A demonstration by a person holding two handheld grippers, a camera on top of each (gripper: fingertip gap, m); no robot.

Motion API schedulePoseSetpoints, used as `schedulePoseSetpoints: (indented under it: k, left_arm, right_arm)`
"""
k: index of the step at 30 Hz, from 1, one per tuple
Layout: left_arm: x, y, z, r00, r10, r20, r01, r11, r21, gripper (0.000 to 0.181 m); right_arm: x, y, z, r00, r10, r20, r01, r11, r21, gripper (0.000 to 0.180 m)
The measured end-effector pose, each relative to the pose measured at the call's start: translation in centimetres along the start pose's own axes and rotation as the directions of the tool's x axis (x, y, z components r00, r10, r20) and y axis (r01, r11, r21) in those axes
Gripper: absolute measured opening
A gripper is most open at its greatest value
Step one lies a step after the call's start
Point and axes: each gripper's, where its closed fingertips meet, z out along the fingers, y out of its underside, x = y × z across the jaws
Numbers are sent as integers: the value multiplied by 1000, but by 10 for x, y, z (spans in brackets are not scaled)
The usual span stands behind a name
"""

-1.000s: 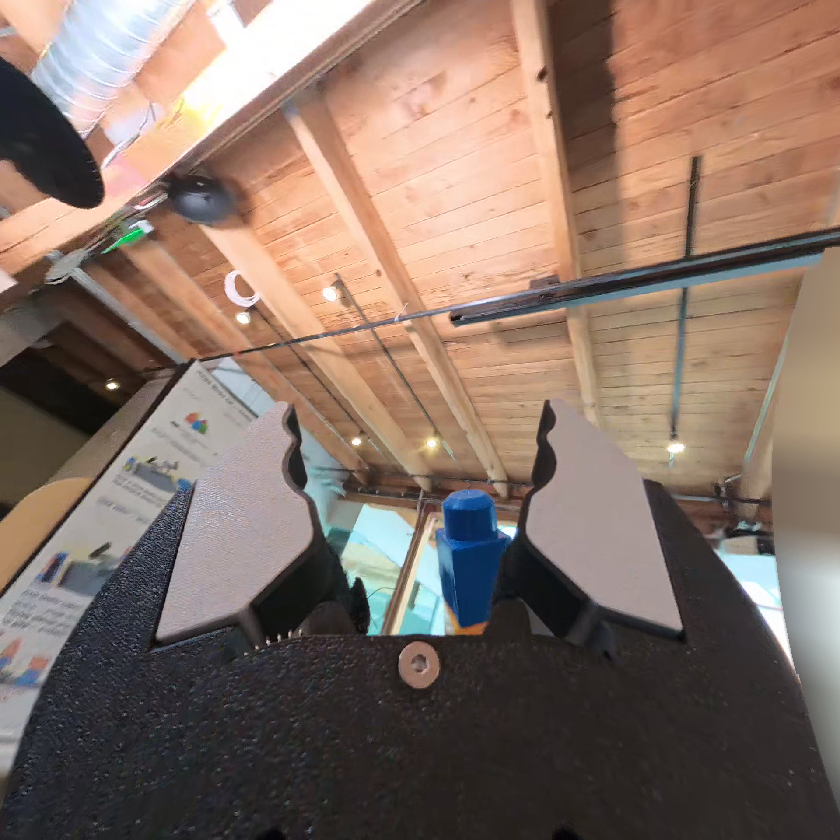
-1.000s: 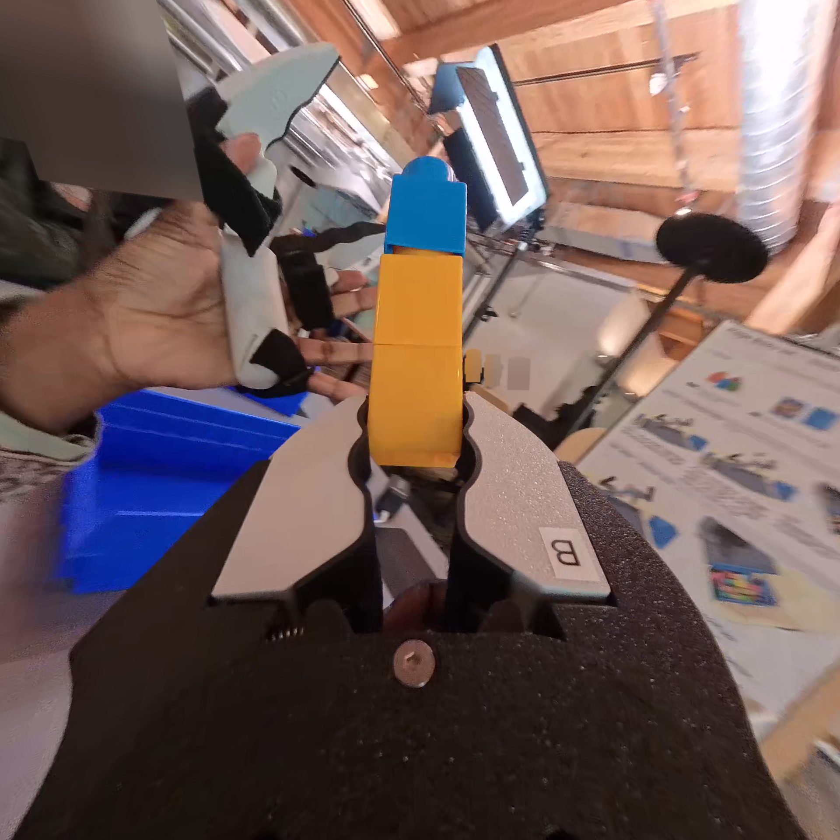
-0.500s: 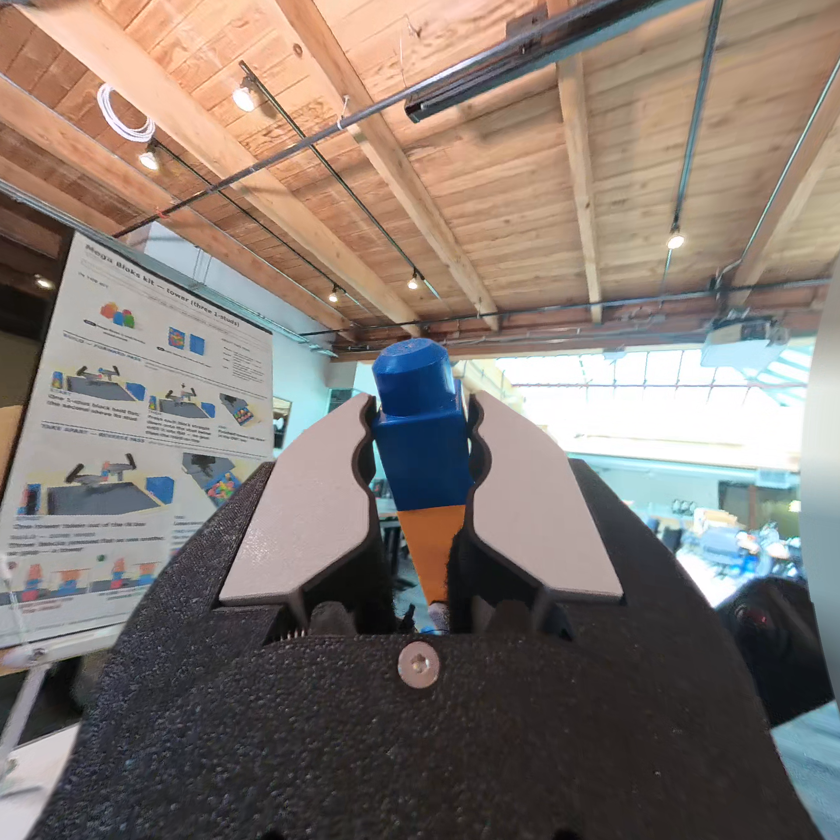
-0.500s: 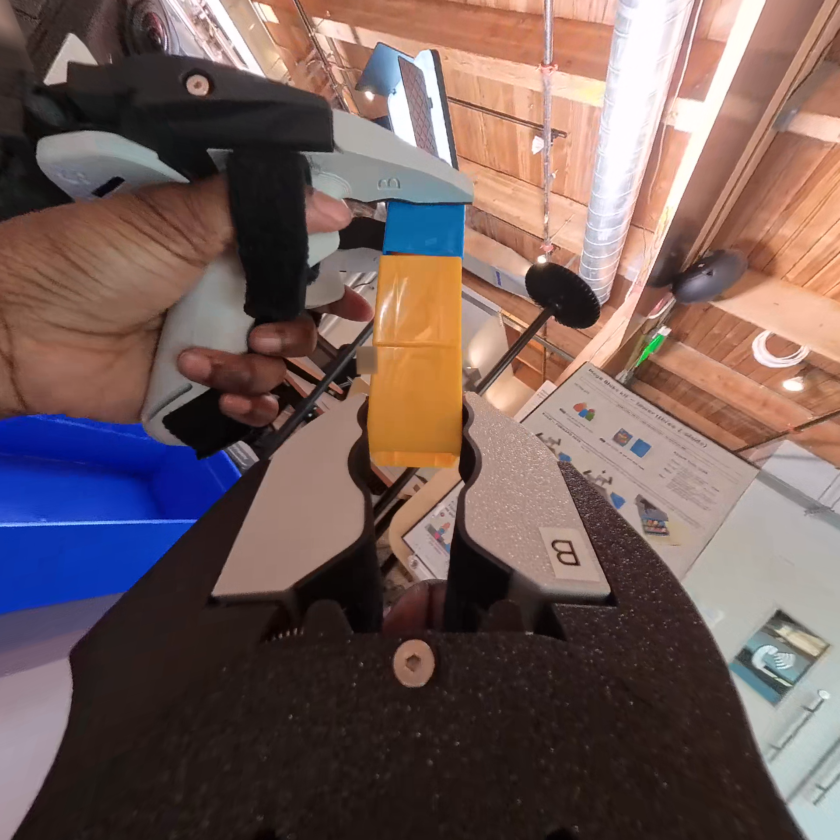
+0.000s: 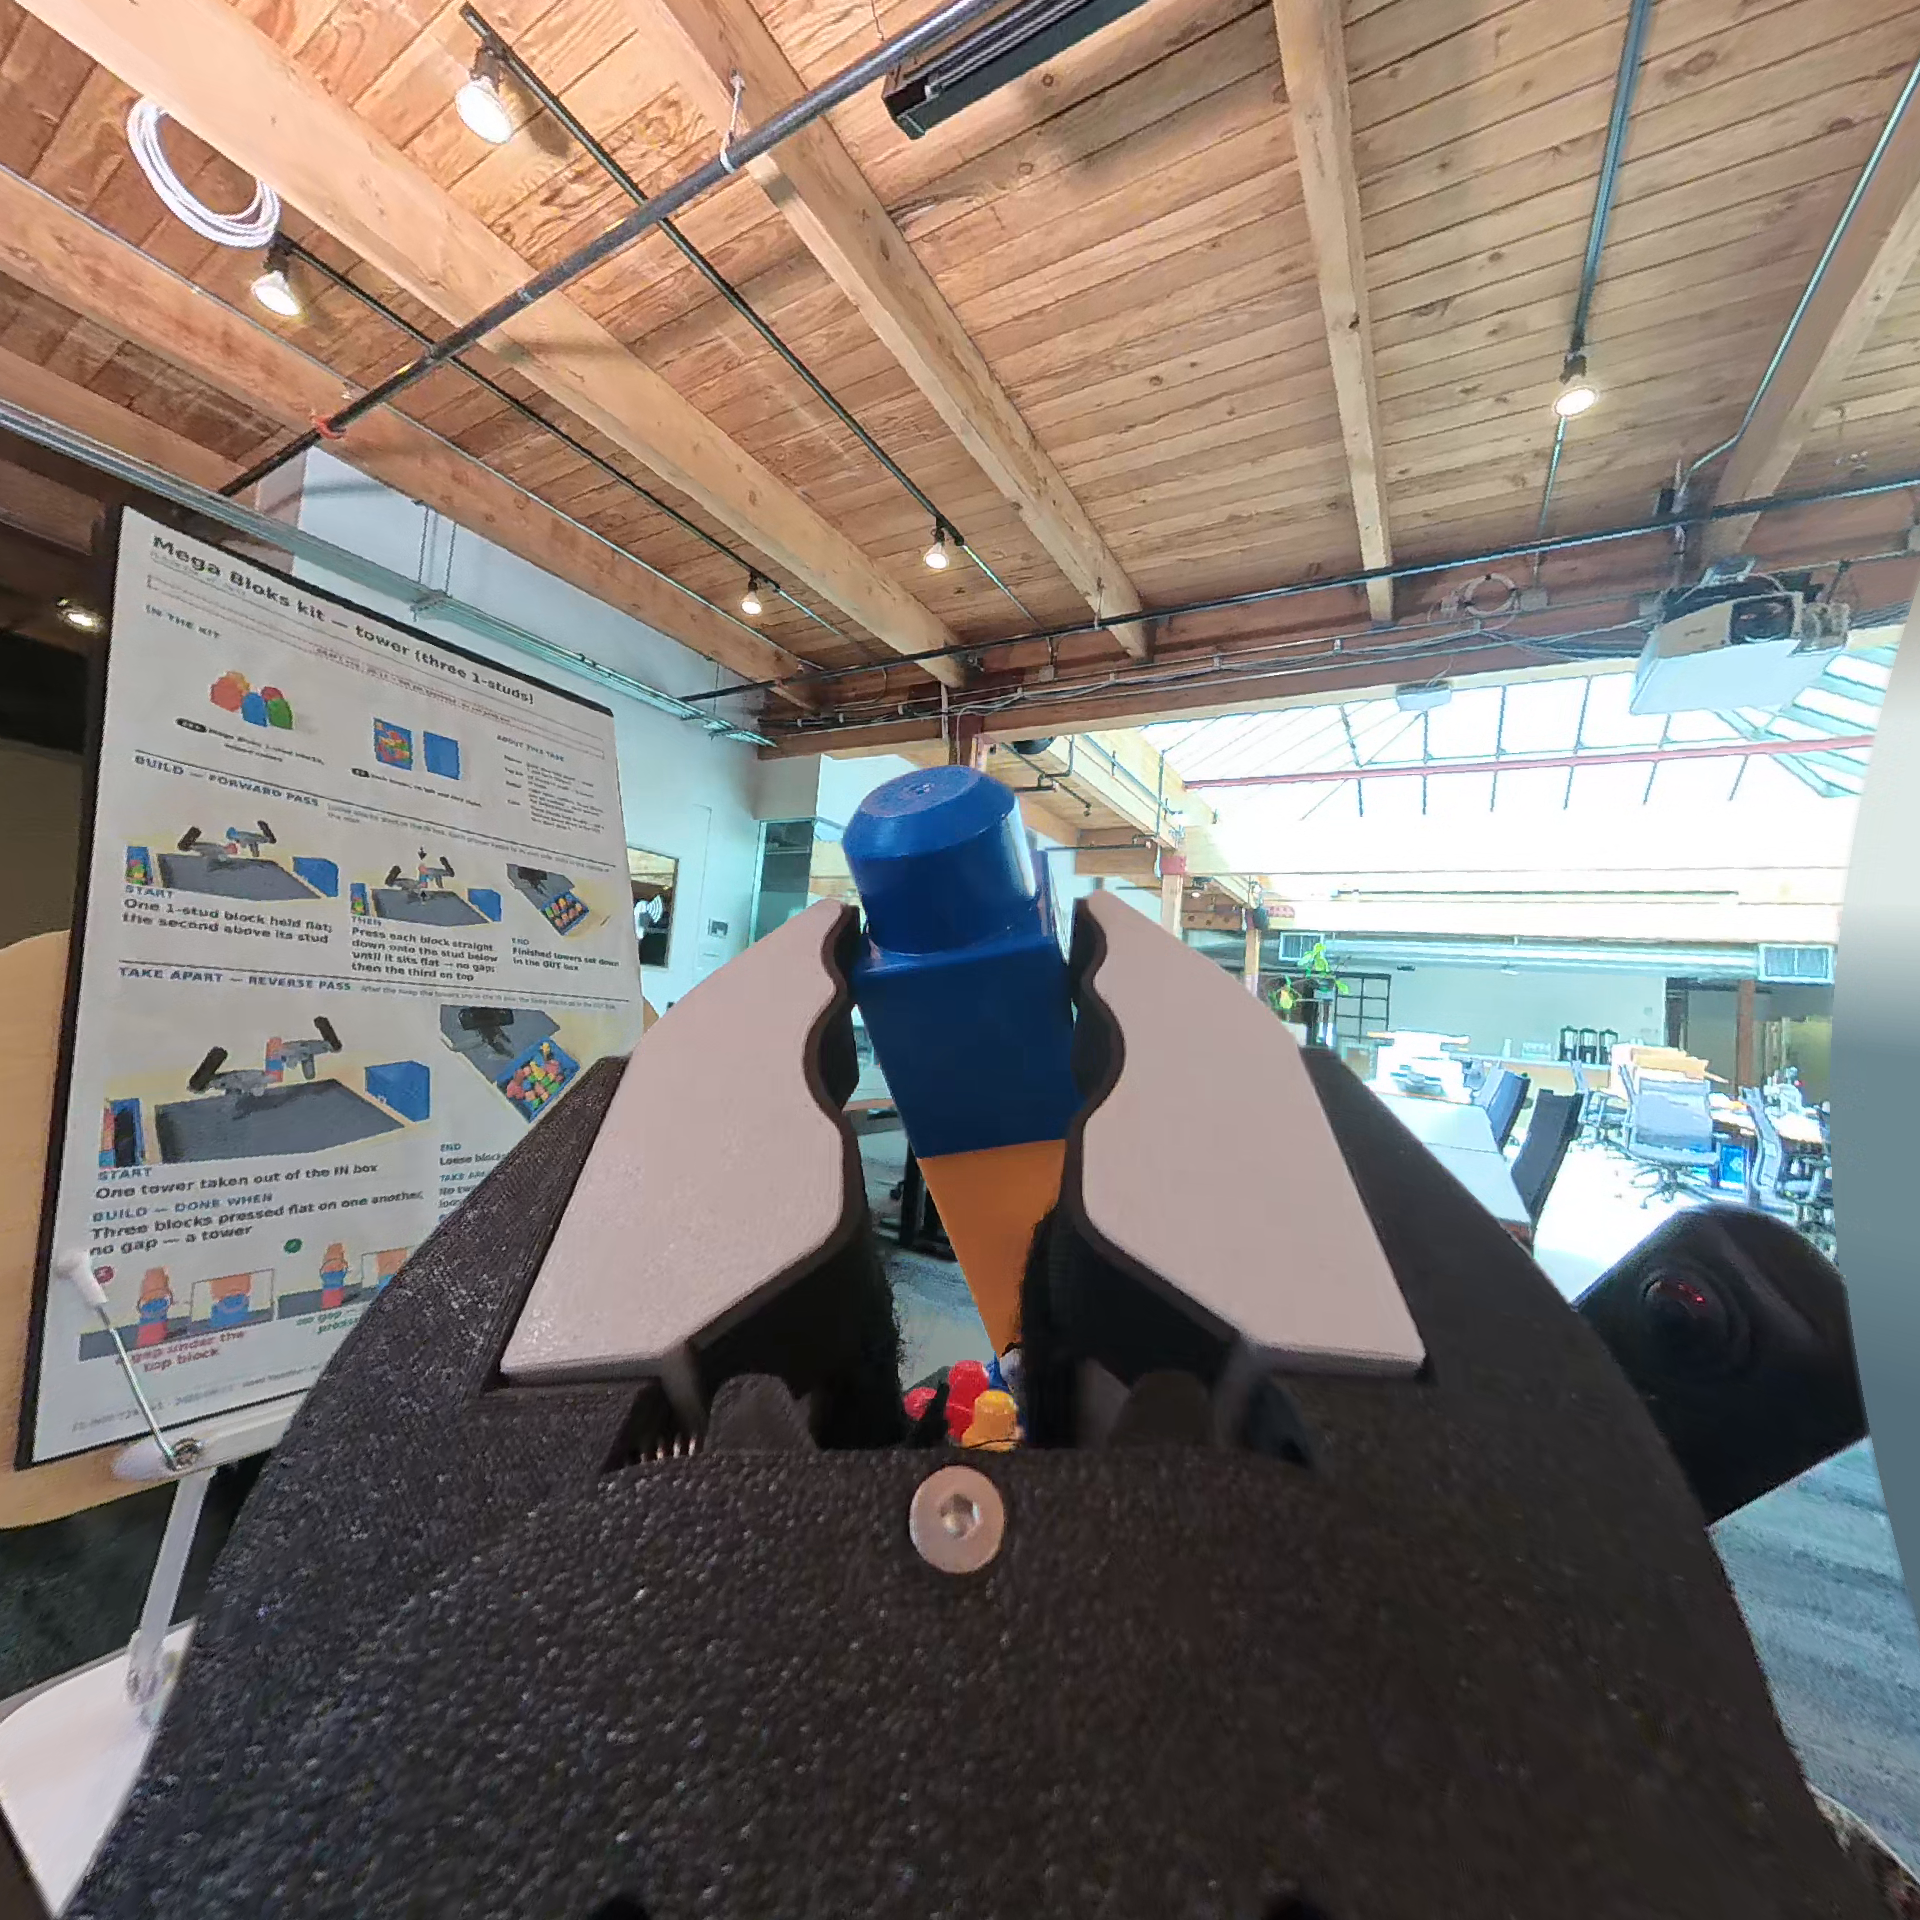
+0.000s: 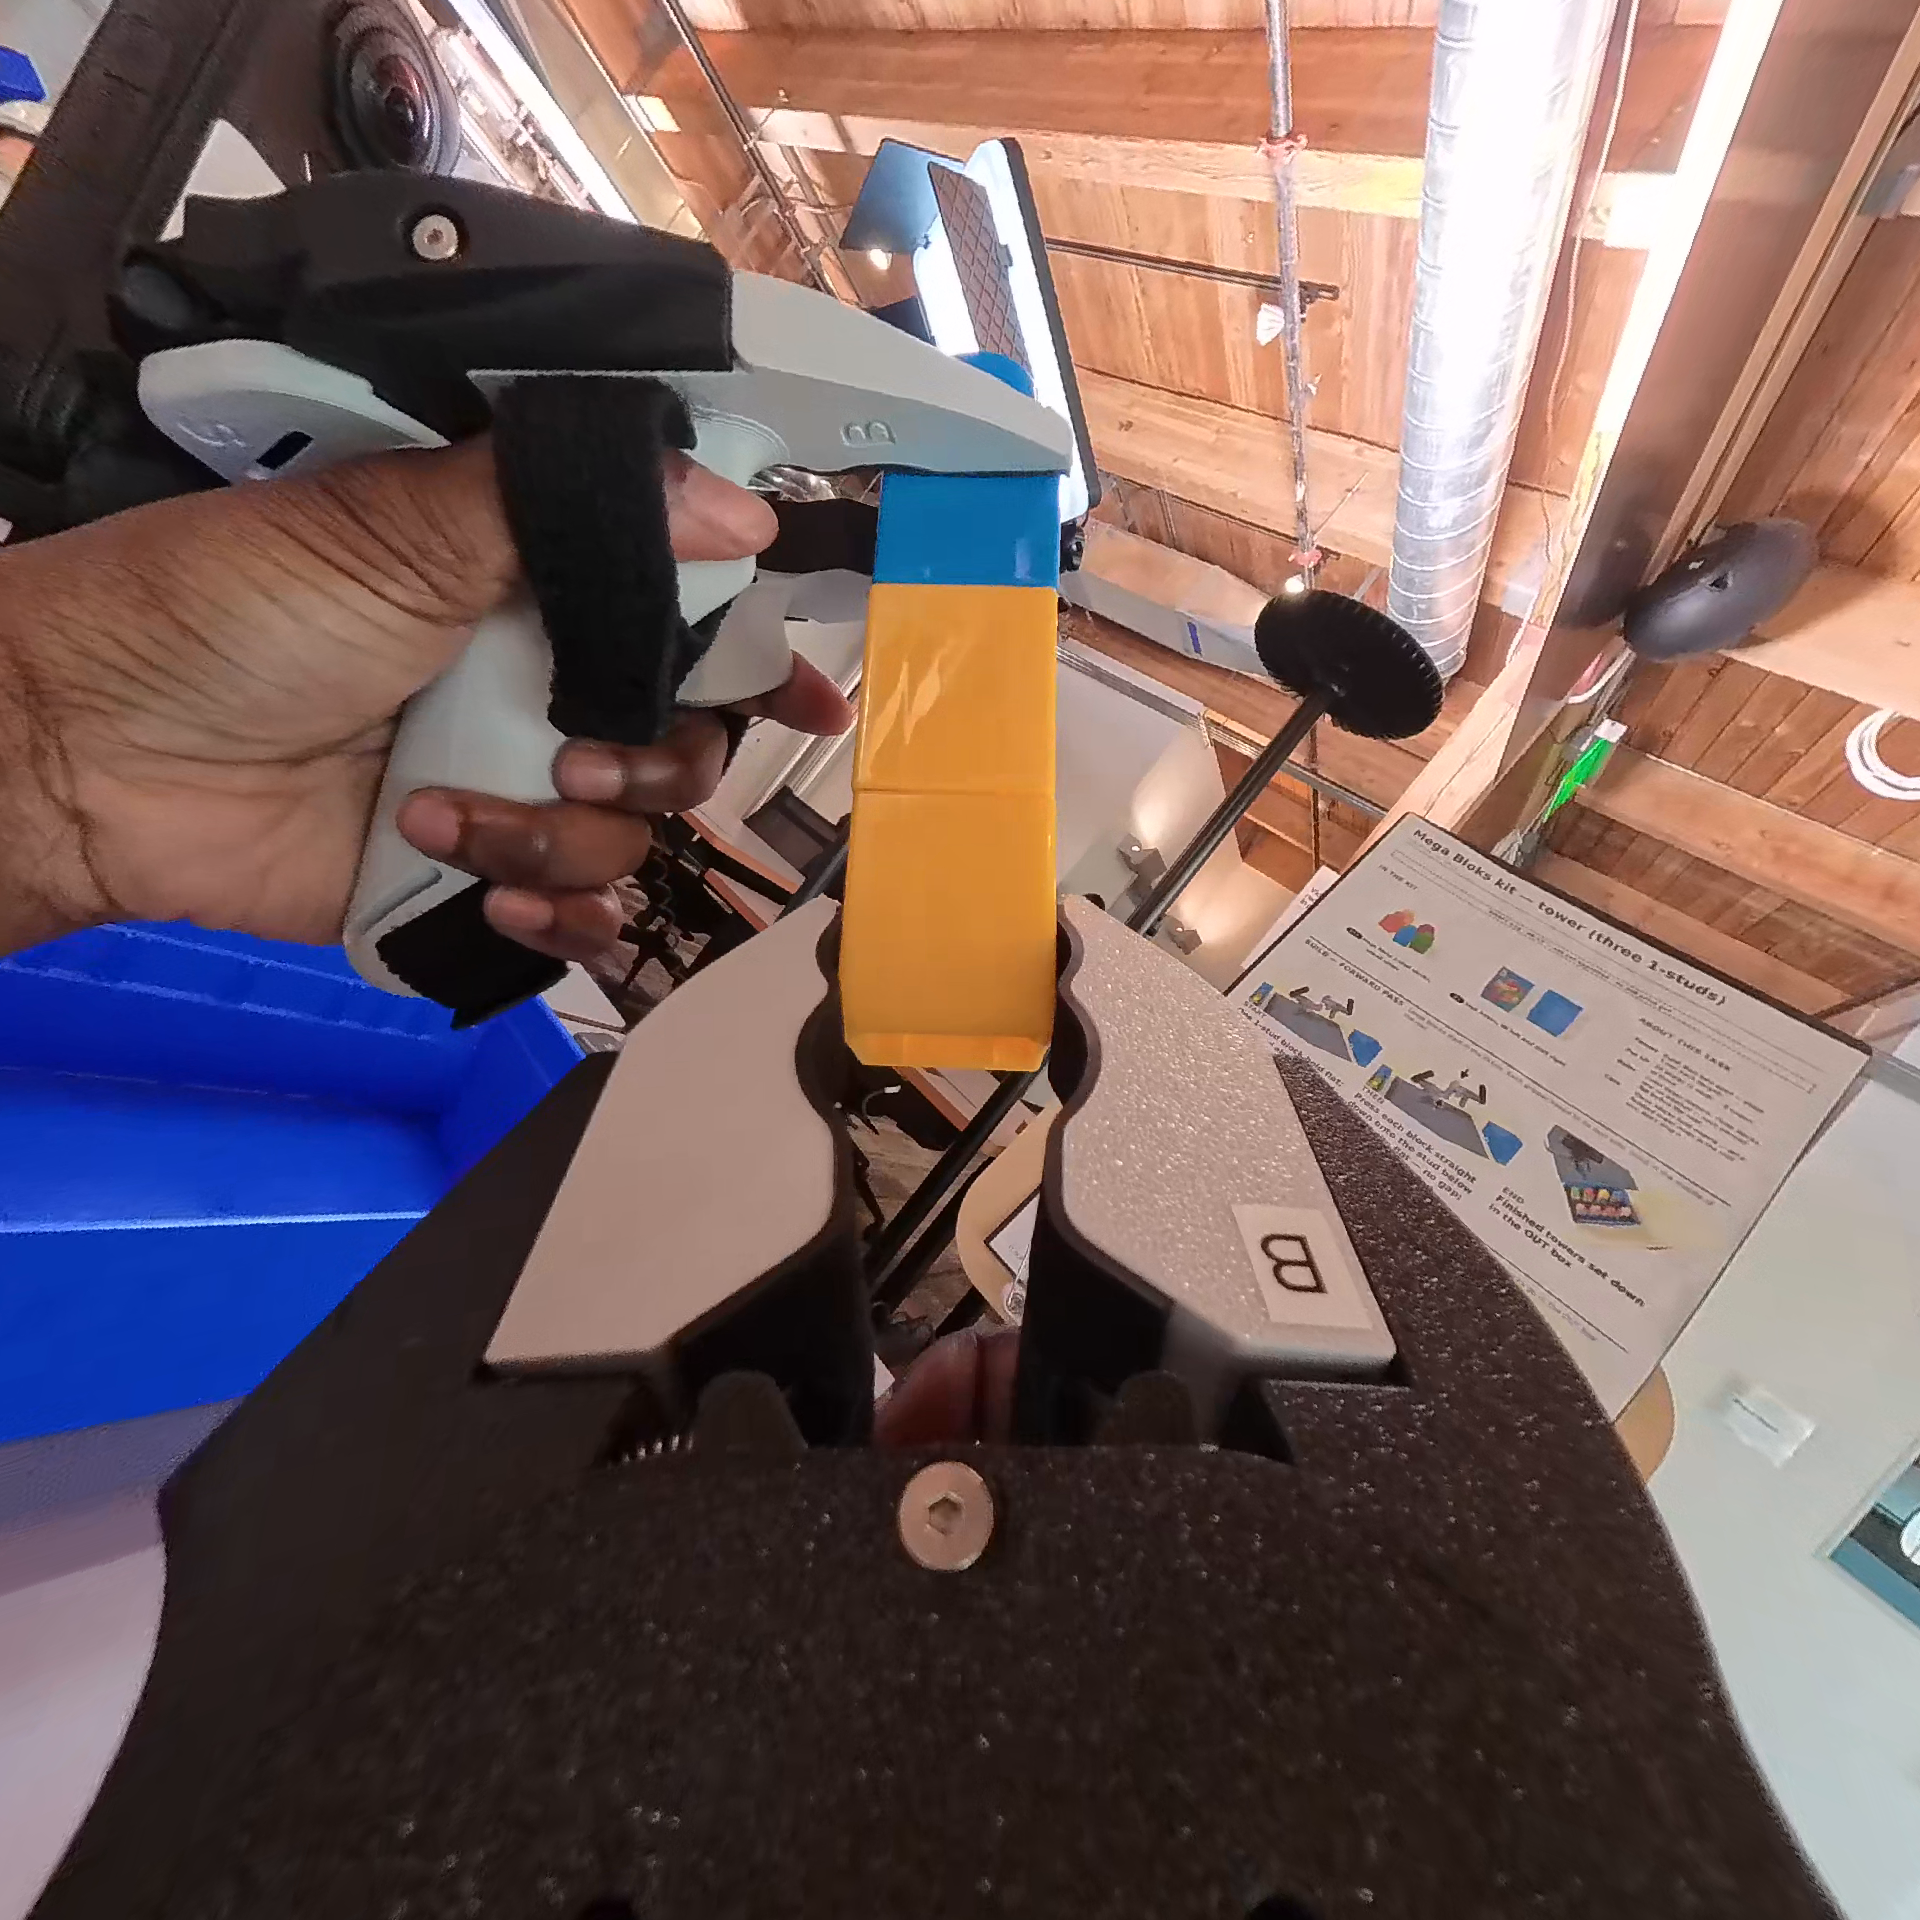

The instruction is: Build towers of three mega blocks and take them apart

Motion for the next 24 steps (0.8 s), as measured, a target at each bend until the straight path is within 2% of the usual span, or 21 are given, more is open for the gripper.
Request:
schedulePoseSetpoints:
  k: [6,9,10,12,13,15,16,18,20,22,24]
  left_arm:
    - [1,1,1,999,32,4,-32,999,-5,39]
    - [6,7,9,997,82,10,-82,997,3,76]
    - [9,14,13,997,82,-3,-82,996,-29,78]
    - [17,37,20,995,79,-57,-86,988,-130,66]
    - [21,45,22,993,84,-84,-96,983,-158,46]
    - [24,44,23,991,98,-97,-109,987,-120,40]
    - [24,46,22,989,98,-111,-114,983,-143,40]
    - [23,58,16,979,103,-176,-147,954,-260,39]
    - [35,76,0,943,1,-332,-142,906,-399,39]
    - [48,90,-20,879,-152,-451,-115,851,-512,39]
    - [50,99,-26,855,-189,-482,-124,829,-545,38]
  right_arm:
    - [1,1,1,1000,23,5,-23,1000,4,35]
    - [12,-1,0,987,157,-23,-155,987,49,36]
    - [16,0,-2,983,179,-38,-176,983,60,36]
    - [20,0,-3,982,185,-47,-181,981,76,35]
    - [18,-2,-3,984,178,-29,-175,981,82,36]
    - [14,-2,-4,987,161,26,-162,984,78,36]
    - [8,0,-5,980,163,114,-170,984,56,39]
    - [2,10,-15,917,263,300,-266,964,-34,47]
    - [5,5,-34,760,448,471,-471,879,-76,47]
    - [30,-11,-47,606,595,528,-689,725,-26,46]
    - [45,-17,-53,526,655,543,-778,628,-3,41]
